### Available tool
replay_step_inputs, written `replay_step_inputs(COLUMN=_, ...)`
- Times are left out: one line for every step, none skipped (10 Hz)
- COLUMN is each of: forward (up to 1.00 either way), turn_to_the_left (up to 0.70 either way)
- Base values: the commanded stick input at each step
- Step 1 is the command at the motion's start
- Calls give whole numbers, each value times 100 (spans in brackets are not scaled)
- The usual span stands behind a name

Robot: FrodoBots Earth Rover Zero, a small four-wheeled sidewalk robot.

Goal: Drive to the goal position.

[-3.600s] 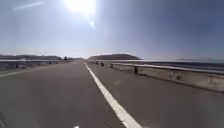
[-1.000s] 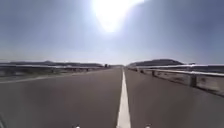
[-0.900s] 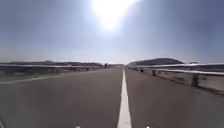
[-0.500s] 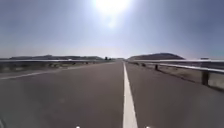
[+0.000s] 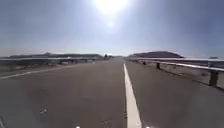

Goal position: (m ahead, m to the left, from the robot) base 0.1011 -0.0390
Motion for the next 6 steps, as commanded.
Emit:
replay_step_inputs(forward=85, turn_to_the_left=0)
replay_step_inputs(forward=85, turn_to_the_left=0)
replay_step_inputs(forward=85, turn_to_the_left=0)
replay_step_inputs(forward=85, turn_to_the_left=0)
replay_step_inputs(forward=85, turn_to_the_left=0)
replay_step_inputs(forward=85, turn_to_the_left=0)
